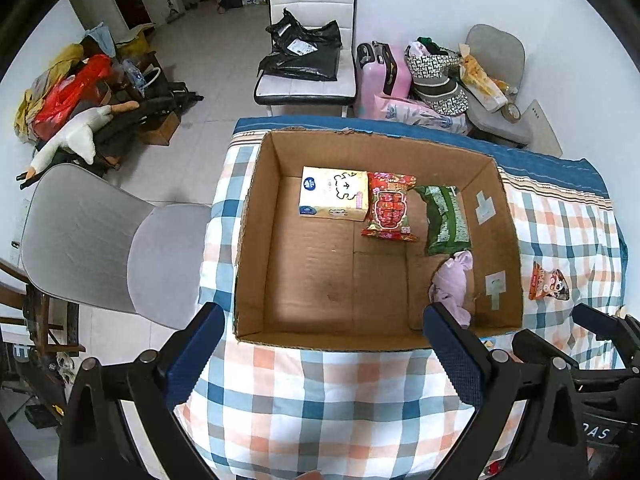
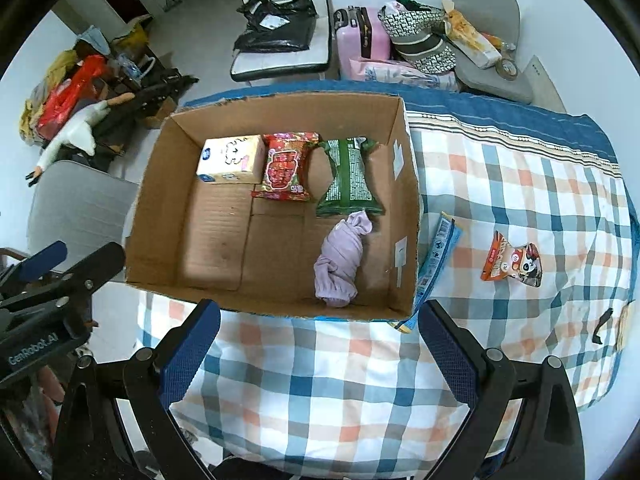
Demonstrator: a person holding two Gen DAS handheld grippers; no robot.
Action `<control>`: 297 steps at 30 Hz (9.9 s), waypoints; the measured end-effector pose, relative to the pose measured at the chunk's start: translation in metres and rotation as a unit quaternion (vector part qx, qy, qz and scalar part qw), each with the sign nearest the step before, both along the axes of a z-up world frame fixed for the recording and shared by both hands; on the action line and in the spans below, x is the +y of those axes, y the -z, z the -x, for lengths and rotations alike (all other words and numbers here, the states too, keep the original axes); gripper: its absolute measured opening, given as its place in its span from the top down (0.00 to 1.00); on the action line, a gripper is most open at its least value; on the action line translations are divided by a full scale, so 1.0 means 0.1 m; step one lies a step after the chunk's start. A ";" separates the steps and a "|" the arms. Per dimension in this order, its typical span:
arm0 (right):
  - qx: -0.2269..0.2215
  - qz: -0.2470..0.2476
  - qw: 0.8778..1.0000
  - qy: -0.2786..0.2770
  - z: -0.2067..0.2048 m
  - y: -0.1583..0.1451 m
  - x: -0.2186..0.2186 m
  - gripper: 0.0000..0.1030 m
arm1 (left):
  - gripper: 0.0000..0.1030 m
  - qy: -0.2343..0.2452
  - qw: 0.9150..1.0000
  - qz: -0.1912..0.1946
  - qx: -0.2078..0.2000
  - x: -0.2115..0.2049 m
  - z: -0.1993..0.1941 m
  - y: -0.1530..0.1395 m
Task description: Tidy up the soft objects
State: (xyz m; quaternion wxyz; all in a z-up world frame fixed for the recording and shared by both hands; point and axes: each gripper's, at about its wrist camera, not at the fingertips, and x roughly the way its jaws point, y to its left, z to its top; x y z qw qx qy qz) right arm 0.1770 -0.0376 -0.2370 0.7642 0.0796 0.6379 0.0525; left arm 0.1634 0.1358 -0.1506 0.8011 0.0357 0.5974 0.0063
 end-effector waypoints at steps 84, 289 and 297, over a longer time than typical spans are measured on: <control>0.140 -0.091 0.972 0.165 0.32 2.06 -3.95 0.05 | 0.68 0.173 0.933 0.004 0.315 -3.49 -0.05 3.04; -0.171 0.062 0.981 0.061 1.34 -1.85 -0.35 0.00 | 0.07 0.003 0.990 0.005 -0.140 -0.30 1.28 -1.50; -0.173 0.064 0.981 0.062 1.34 -1.86 -0.36 0.00 | 0.07 0.003 0.990 0.004 -0.139 -0.30 1.28 -1.51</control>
